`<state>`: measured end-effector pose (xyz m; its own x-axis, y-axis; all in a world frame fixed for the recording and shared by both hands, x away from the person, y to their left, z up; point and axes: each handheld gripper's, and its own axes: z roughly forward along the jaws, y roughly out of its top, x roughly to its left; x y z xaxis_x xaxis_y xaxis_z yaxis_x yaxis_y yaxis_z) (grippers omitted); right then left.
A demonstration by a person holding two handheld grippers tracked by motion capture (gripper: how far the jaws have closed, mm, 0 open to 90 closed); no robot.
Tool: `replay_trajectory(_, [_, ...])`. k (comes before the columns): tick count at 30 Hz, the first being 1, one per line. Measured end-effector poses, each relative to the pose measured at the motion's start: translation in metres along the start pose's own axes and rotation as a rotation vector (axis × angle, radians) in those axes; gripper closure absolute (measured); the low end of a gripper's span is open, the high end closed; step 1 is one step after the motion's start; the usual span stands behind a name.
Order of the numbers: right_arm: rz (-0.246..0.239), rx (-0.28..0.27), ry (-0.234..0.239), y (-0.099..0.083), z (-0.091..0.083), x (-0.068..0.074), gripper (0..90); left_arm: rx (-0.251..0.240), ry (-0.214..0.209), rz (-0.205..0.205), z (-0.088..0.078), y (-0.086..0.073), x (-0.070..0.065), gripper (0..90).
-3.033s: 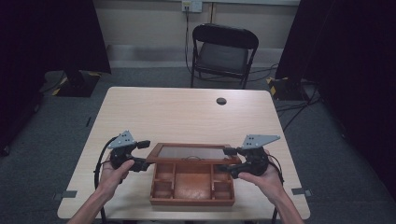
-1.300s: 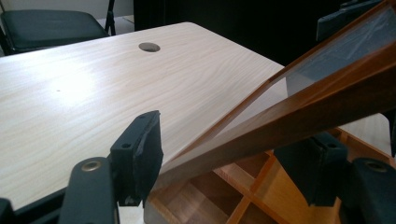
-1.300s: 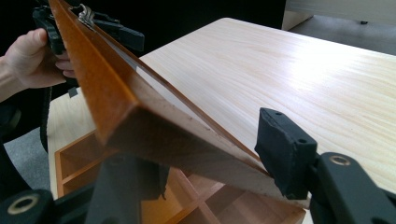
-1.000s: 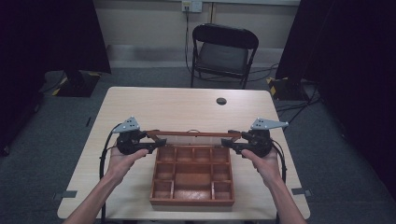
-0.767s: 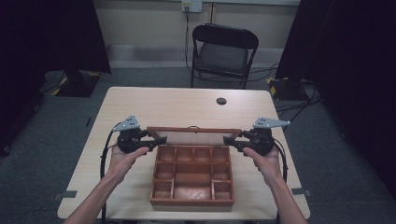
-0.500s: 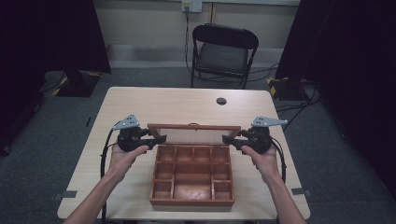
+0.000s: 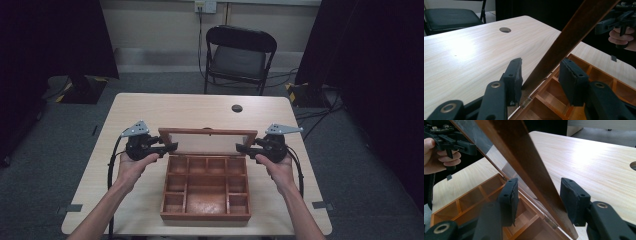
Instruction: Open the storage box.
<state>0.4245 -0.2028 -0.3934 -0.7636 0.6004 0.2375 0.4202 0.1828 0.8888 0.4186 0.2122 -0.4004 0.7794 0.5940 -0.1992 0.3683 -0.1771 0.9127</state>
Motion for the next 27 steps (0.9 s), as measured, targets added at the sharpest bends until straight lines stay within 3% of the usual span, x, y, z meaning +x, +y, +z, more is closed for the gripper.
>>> replay_trajectory(27, [0.010,-0.017,-0.028,0.005,0.009,-0.011,52.6,0.014,0.018,-0.035,0.013,-0.007,0.017,57.6])
